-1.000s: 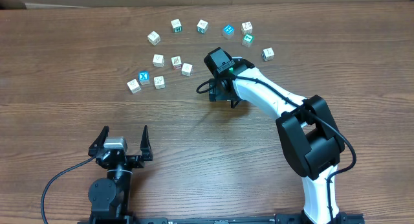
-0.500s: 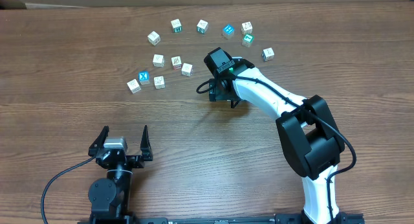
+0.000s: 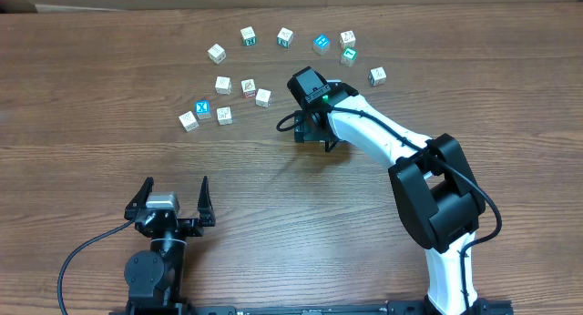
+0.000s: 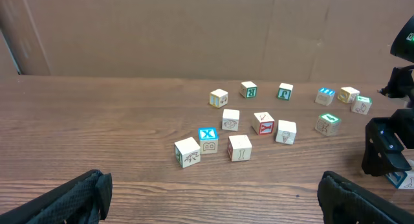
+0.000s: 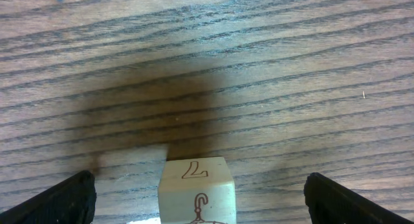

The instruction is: Form a horizontal line

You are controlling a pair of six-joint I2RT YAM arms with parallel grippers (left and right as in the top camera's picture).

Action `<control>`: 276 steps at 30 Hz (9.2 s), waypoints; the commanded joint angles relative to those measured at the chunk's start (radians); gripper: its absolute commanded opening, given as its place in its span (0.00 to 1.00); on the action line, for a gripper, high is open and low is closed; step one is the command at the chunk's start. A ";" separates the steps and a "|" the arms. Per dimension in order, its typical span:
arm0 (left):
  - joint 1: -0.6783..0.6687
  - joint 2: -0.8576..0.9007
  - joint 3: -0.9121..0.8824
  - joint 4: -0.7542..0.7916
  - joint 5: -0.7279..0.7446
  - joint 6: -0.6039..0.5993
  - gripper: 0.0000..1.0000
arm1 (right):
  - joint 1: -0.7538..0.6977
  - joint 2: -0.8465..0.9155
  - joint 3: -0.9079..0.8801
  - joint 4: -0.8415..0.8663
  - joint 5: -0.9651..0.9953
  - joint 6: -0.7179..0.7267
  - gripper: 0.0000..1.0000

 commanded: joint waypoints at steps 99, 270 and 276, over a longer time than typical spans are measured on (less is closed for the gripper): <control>-0.009 -0.010 -0.004 0.003 -0.006 0.019 0.99 | -0.290 0.400 0.647 0.092 -0.043 -0.048 0.65; -0.076 -0.010 -0.004 0.003 -0.006 0.019 1.00 | -0.235 0.122 0.237 -0.261 -0.217 -0.139 0.37; -0.076 -0.010 -0.003 0.003 -0.006 0.019 1.00 | -0.235 0.122 0.237 -0.259 -0.217 -0.138 0.46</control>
